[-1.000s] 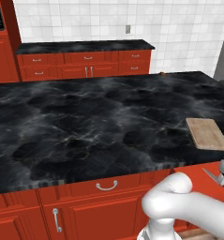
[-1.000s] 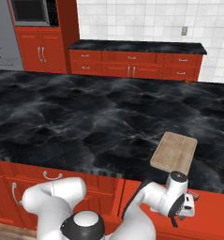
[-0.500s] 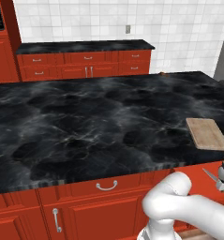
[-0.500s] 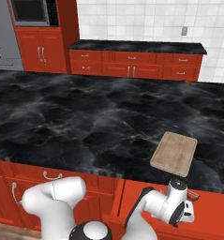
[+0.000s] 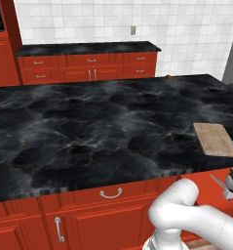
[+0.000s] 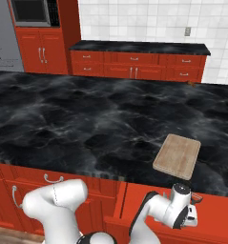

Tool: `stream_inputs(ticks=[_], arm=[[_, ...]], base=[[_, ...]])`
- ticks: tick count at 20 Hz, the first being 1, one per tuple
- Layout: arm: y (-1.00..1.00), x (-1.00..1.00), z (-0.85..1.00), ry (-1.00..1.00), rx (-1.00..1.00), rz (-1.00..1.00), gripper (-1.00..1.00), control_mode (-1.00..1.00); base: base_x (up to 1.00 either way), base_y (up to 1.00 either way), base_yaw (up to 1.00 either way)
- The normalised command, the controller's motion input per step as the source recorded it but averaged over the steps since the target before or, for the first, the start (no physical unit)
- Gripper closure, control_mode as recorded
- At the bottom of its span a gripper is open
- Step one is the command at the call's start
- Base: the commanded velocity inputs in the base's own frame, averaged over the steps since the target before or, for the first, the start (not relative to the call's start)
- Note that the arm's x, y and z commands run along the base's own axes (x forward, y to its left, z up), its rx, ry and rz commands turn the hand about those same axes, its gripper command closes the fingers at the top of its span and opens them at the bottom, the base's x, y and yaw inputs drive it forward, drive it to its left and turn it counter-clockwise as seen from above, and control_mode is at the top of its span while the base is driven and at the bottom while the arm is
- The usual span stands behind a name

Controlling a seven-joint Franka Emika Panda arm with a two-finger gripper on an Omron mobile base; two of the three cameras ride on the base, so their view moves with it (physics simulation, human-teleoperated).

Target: Open the drawer on the right and place the cutting tools on the cutting board.

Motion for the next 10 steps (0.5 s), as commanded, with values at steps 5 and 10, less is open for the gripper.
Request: stream_inputs(ticks=[5, 10], arm=[[-0.05, 0.00, -0.10, 0.01, 0.00, 0.00, 1.00, -1.00], [0.00, 0.00, -0.04, 0.00, 0.00, 0.00, 1.00, -1.00]], base=[[0.00, 0.00, 0.00], [0.00, 0.00, 0.00]])
